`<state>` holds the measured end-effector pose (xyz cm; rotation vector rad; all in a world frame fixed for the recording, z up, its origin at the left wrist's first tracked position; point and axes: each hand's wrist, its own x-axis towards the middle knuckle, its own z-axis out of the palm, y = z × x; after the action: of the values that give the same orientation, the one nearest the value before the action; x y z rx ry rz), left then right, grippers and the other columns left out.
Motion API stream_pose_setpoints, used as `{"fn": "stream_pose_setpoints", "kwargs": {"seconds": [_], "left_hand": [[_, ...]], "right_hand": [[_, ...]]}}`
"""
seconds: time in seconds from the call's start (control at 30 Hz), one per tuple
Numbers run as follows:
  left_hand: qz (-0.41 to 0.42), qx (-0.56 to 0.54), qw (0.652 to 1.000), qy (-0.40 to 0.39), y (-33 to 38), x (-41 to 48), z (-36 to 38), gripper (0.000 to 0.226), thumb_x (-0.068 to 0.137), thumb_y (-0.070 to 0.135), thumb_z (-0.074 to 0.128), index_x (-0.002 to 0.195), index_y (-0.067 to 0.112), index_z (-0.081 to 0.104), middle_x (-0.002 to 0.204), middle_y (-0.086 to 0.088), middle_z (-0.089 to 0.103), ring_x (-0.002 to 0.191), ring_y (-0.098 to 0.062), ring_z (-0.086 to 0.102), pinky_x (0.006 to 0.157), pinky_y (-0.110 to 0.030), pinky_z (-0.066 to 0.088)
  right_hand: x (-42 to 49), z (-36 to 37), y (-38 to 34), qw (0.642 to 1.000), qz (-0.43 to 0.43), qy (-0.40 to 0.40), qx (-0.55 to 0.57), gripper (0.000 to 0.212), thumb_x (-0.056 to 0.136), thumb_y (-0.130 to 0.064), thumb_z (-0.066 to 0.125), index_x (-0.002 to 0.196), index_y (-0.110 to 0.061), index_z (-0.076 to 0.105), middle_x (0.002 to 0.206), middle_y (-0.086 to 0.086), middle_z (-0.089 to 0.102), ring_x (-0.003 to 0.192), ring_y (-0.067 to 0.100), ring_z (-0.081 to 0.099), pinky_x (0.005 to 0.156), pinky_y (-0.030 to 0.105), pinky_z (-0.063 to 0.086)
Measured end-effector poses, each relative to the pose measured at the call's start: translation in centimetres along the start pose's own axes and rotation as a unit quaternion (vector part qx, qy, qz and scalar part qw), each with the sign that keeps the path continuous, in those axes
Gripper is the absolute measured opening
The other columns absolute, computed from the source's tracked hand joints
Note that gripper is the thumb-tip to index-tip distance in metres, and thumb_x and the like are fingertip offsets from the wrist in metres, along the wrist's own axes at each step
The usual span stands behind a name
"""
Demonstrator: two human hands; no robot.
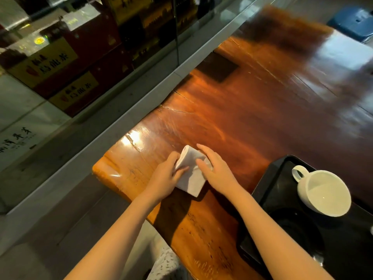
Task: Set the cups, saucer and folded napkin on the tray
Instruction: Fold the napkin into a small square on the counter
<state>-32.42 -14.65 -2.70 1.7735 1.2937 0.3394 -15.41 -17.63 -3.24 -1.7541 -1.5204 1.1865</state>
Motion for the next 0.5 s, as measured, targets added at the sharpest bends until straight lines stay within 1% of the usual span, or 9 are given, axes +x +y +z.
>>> {"fn": "stream_pose_setpoints", "kwargs": {"seconds": [0.03, 0.07, 0.1, 0.17, 0.2, 0.27, 0.37, 0.43, 0.5], "left_hand": [[0.016, -0.012, 1.000, 0.002, 0.3, -0.1, -0.3, 0.024, 0.092, 0.026, 0.054, 0.104, 0.007, 0.048, 0.090, -0.012, 0.059, 0.082, -0.029, 0.060, 0.068, -0.049, 0.050], [0.031, -0.026, 0.999, 0.005, 0.6, -0.1, -0.6, 0.022, 0.091, 0.026, 0.055, 0.104, 0.010, 0.049, 0.091, -0.006, 0.059, 0.083, -0.022, 0.060, 0.070, -0.046, 0.051], [0.040, -0.042, 0.998, 0.005, 0.8, -0.1, -1.0, 0.018, 0.090, 0.026, 0.056, 0.103, 0.015, 0.049, 0.089, 0.002, 0.058, 0.081, -0.011, 0.059, 0.070, -0.040, 0.052], [0.056, -0.062, 0.996, 0.005, 1.5, 0.1, -1.7, 0.012, 0.089, 0.027, 0.059, 0.095, 0.028, 0.049, 0.085, 0.014, 0.053, 0.077, 0.001, 0.054, 0.067, -0.024, 0.049], [0.058, -0.074, 0.996, 0.005, 2.0, 0.2, -2.1, 0.013, 0.088, 0.028, 0.060, 0.091, 0.033, 0.049, 0.085, 0.016, 0.052, 0.077, 0.004, 0.054, 0.067, -0.020, 0.047], [0.036, -0.122, 0.992, 0.013, 2.9, 0.5, -2.6, 0.013, 0.086, 0.027, 0.062, 0.086, 0.036, 0.052, 0.088, 0.015, 0.055, 0.081, 0.002, 0.056, 0.070, -0.017, 0.048], [-0.031, -0.240, 0.970, 0.012, 4.0, 1.0, -3.2, 0.003, 0.087, 0.026, 0.061, 0.085, 0.028, 0.062, 0.092, 0.004, 0.062, 0.090, -0.013, 0.061, 0.079, -0.028, 0.051], [-0.053, -0.263, 0.963, -0.005, 4.3, 1.2, -3.2, 0.003, 0.086, 0.027, 0.062, 0.087, 0.026, 0.065, 0.096, 0.000, 0.064, 0.095, -0.020, 0.062, 0.082, -0.034, 0.052], [-0.067, -0.262, 0.962, -0.039, 4.6, 1.4, -2.9, 0.006, 0.085, 0.029, 0.063, 0.090, 0.025, 0.065, 0.099, -0.003, 0.065, 0.095, -0.021, 0.065, 0.081, -0.035, 0.054]], "right_hand": [[0.4, -0.9, -0.6, 0.999, -0.026, -0.023, -0.019, 0.039, 0.095, -0.034, 0.048, 0.133, -0.025, 0.046, 0.125, -0.011, 0.053, 0.114, 0.006, 0.049, 0.090, 0.026, 0.042], [0.7, -1.7, -1.2, 0.998, -0.043, -0.041, -0.029, 0.031, 0.094, -0.033, 0.050, 0.123, -0.023, 0.054, 0.117, -0.008, 0.059, 0.105, 0.010, 0.056, 0.084, 0.029, 0.046], [0.9, -2.5, -1.7, 0.997, -0.052, -0.049, -0.026, 0.023, 0.093, -0.031, 0.052, 0.113, -0.020, 0.059, 0.107, -0.005, 0.063, 0.096, 0.013, 0.059, 0.078, 0.031, 0.046], [1.1, -3.8, -2.3, 0.996, -0.063, -0.059, -0.013, 0.015, 0.092, -0.029, 0.055, 0.097, -0.017, 0.062, 0.093, 0.000, 0.065, 0.085, 0.015, 0.061, 0.070, 0.031, 0.047], [1.1, -4.3, -2.6, 0.996, -0.066, -0.061, -0.011, 0.015, 0.092, -0.029, 0.055, 0.093, -0.016, 0.062, 0.091, 0.002, 0.064, 0.083, 0.016, 0.061, 0.068, 0.030, 0.046], [1.0, -4.9, -2.9, 0.996, -0.070, -0.048, -0.003, 0.018, 0.091, -0.029, 0.056, 0.090, -0.012, 0.062, 0.089, 0.007, 0.064, 0.081, 0.019, 0.061, 0.066, 0.028, 0.045], [0.9, -5.8, -3.0, 0.999, -0.032, -0.023, 0.028, 0.021, 0.091, -0.030, 0.057, 0.088, -0.010, 0.061, 0.087, 0.009, 0.063, 0.079, 0.022, 0.062, 0.065, 0.029, 0.045], [1.0, -6.4, -3.2, 0.999, -0.003, -0.038, 0.015, 0.023, 0.092, -0.034, 0.054, 0.083, -0.012, 0.058, 0.080, 0.006, 0.060, 0.071, 0.019, 0.059, 0.063, 0.027, 0.043], [1.5, -6.5, -3.5, 0.999, 0.029, -0.043, -0.017, 0.031, 0.092, -0.043, 0.048, 0.082, -0.014, 0.056, 0.076, 0.003, 0.055, 0.068, 0.014, 0.051, 0.063, 0.027, 0.039]]}}
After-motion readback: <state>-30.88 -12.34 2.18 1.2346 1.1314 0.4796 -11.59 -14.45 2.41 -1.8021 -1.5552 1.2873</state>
